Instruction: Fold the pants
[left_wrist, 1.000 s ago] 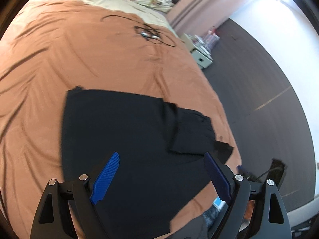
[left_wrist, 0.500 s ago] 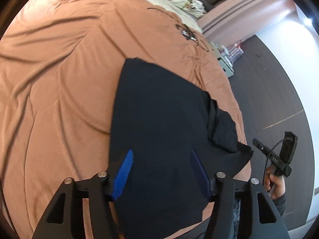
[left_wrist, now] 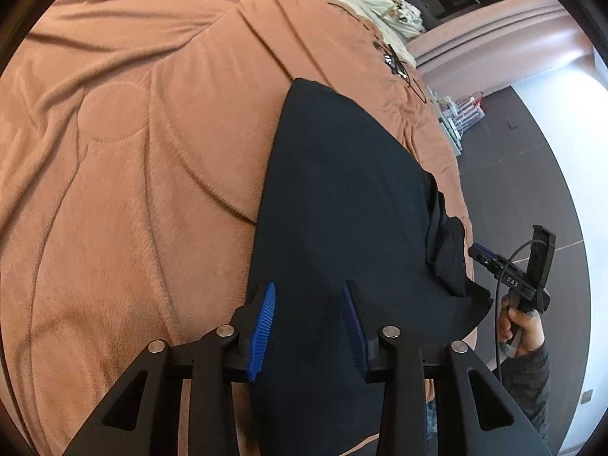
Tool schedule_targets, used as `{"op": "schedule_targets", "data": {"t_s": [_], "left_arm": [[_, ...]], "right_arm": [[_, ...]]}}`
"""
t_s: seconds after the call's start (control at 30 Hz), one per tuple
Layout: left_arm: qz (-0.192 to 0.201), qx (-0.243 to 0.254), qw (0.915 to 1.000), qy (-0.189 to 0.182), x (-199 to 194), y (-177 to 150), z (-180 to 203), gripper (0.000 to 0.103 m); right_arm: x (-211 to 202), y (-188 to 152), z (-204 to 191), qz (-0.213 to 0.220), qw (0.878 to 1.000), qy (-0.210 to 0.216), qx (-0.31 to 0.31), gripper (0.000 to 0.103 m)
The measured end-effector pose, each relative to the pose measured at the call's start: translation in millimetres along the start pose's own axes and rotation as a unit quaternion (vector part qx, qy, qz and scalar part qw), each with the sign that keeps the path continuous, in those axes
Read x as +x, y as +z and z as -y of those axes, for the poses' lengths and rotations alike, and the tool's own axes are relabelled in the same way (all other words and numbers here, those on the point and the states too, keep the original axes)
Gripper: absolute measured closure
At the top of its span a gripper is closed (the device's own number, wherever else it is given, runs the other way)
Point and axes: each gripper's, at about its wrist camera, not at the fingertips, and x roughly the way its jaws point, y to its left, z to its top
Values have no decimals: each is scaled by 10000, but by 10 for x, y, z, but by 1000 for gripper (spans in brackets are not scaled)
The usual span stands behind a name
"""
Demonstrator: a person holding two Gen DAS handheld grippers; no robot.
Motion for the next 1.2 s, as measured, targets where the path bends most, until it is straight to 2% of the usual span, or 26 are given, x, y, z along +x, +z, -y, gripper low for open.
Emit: {"op": "schedule_targets", "data": {"t_s": [0.23, 0.27, 0.3, 0.33, 0.37, 0.4, 0.5, 0.7, 0.77, 0.87, 1.0, 1.07, 1.17, 1.2], "left_arm": [[39, -51, 10000, -45, -40, -28, -63, 65], [42, -52, 10000, -40, -40, -35, -68, 65], [41, -55, 10000, -38, -39, -47, -80, 65], [37, -70, 10000, -37, -40, -57, -98, 65], [38, -99, 9999, -42, -41, -67, -115, 65], [40, -120, 9999, -48, -39, -72, -123, 65], [49, -140, 9999, -54, -58, -91, -147, 65], [81, -137, 9998, -109, -90, -72, -126, 65], [94, -115, 9998, -122, -103, -77, -116, 65], [111, -101, 9998, -137, -119, -91, -106, 65], [138, -139, 9997, -147, -138, -110, -121, 65], [144, -146, 9997, -141, -152, -121, -124, 65], [151, -146, 9997, -129, -168, -126, -125, 65], [155, -143, 9997, -126, -171, -123, -119, 65]], "right_arm": [[250, 56, 33, -81, 9993, 217, -290, 47], [290, 66, 41, -90, 9992, 262, -282, 51], [321, 72, 44, -100, 9990, 324, -276, 63], [340, 66, 43, -133, 9987, 397, -279, 71], [345, 60, 36, -145, 9986, 401, -303, 85], [341, 50, 18, -92, 9989, 257, -383, 93], [231, 18, 39, 129, 9990, 286, -325, 101], [-64, -11, 303, 478, 9985, 115, 239, 103], [-160, -18, 402, 553, 9976, -78, 411, 103], [-255, -24, 504, 602, 9946, -480, 691, 103], [-297, -20, 711, 513, 9811, -1305, 1333, 100], [-288, -38, 723, 471, 9798, -1270, 1472, 97], [-290, -49, 601, 521, 9834, -1160, 1294, 93], [-297, -44, 598, 508, 9846, -1127, 1236, 84]]}}
